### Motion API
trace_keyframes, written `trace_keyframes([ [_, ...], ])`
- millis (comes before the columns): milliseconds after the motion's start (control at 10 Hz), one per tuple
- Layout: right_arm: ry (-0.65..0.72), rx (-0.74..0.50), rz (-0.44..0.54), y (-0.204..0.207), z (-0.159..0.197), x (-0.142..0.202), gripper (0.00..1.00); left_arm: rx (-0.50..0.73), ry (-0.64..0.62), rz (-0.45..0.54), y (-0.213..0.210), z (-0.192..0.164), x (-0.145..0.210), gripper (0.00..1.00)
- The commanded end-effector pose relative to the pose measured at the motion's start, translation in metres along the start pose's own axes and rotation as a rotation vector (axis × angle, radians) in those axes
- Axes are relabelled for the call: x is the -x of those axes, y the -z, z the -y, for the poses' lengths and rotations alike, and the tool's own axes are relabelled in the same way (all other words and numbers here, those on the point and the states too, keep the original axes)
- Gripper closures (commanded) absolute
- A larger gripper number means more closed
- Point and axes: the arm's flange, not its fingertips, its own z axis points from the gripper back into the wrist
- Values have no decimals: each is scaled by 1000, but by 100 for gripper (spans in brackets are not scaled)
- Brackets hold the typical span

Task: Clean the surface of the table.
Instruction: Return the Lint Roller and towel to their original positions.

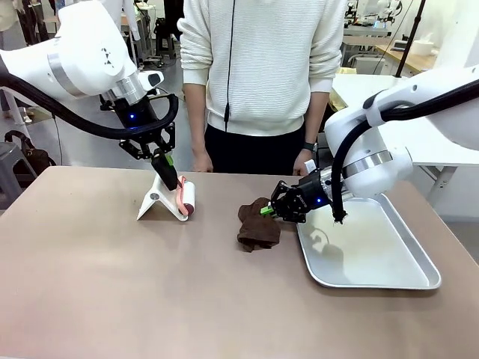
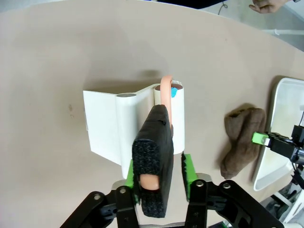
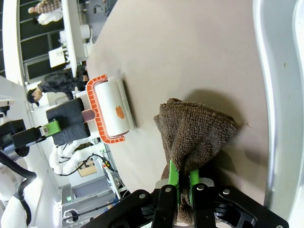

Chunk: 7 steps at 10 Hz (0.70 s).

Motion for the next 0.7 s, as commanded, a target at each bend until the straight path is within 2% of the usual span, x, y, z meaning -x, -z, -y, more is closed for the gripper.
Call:
trace_keyframes([
  [0, 13, -18, 8, -1, -2, 0, 91, -29, -33, 9, -8, 0, -6, 0],
  [600, 13, -18, 8, -1, -2, 0, 91, -28, -105, 90, -28, -25, 5, 0],
])
